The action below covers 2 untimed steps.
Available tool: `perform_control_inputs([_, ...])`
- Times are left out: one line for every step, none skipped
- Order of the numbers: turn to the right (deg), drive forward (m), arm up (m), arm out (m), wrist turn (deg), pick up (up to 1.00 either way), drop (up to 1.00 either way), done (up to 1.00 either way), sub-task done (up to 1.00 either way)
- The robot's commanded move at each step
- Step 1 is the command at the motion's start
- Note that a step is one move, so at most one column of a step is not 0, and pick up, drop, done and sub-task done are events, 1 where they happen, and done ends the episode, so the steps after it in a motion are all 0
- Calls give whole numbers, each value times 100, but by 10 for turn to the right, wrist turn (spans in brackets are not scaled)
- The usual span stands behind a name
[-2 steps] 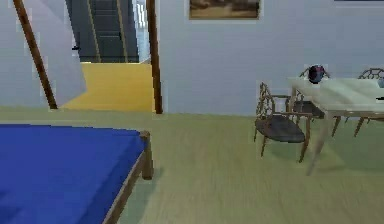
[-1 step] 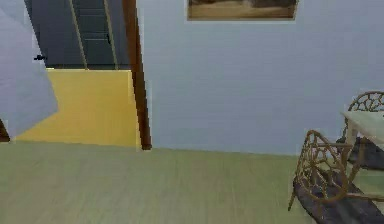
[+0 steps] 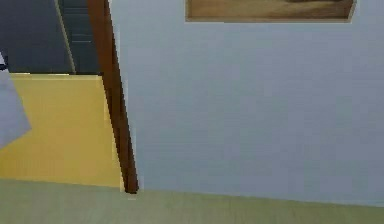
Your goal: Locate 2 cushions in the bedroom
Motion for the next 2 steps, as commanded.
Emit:
perform_control_inputs([-270,0,0,0,0,0,0,0,0])
perform_control_inputs([0,55,0,0,0,0,0,0,0])
